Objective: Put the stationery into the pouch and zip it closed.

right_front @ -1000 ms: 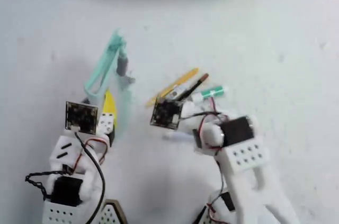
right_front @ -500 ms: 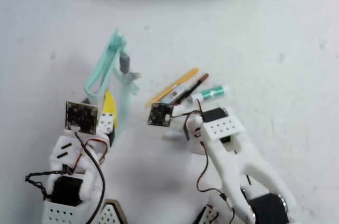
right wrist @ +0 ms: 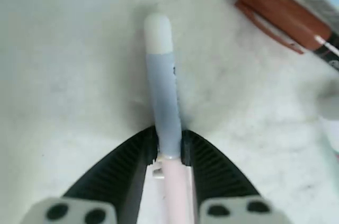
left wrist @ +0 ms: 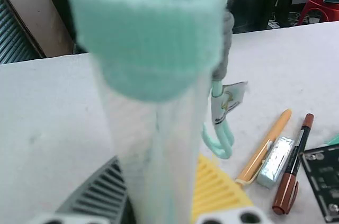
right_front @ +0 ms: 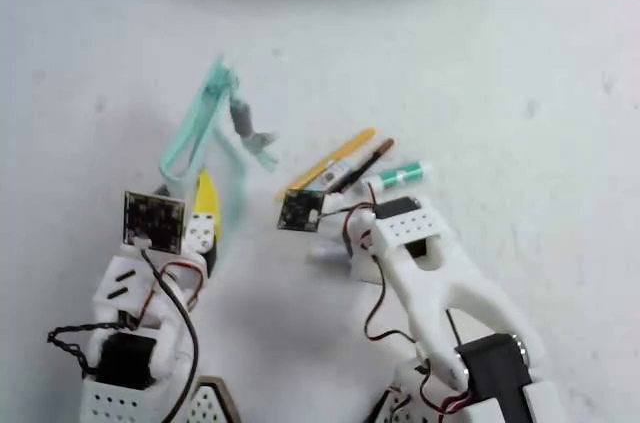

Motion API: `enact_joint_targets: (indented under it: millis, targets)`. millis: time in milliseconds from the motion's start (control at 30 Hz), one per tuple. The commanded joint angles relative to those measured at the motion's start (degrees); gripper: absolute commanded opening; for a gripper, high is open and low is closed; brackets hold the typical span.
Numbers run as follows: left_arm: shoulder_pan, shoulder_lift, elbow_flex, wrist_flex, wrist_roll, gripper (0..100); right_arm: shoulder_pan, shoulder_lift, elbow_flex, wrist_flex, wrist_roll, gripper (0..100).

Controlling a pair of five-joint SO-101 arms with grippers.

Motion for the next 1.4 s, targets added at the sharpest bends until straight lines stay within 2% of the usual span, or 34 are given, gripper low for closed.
enact_joint_targets:
  millis: [0, 233, 433, 533, 633, 867, 1033, 1100, 1200, 1367]
  targets:
    - [-0.66, -0.04, -2.02, 0.62, 0.35, 2, -0.66, 0.04, -0.62, 0.57, 0.44, 2.4]
    - [-0.66, -0.04, -2.37, 0.62, 0.35, 2, 0.57, -6.99, -5.36, 12.0, 0.44, 1.6]
    - [0.48, -0.04, -2.46, 0.79, 0.35, 2, 11.74, -24.22, -16.97, 23.69, 0.09, 1.6]
    - [2.59, -0.04, -3.43, 2.99, 0.18, 2, 15.16, -33.8, -25.67, 28.26, -6.33, 1.6]
    - [3.65, -0.04, -5.54, 6.77, 0.26, 2, 15.08, -41.19, -35.16, 30.73, -13.71, 1.6]
    - [4.0, -0.04, -6.77, 8.79, 0.26, 2, 6.46, -43.21, -56.44, 37.32, -31.82, 1.6]
    - [4.0, -0.04, -6.77, 8.44, -0.09, 3, 0.04, -40.92, -68.22, 37.67, -41.85, 1.6]
    - [4.0, -0.04, -6.59, 8.35, -0.09, 9, -2.33, -39.96, -70.95, 37.58, -43.6, 1.6]
    - [4.0, -0.04, -5.98, 9.05, 0.35, 23, -5.76, -38.37, -71.74, 37.23, -44.22, 1.6]
    - [4.0, -0.04, -5.54, 9.32, 0.35, 24, -11.21, -34.77, -71.56, 34.33, -44.22, 1.6]
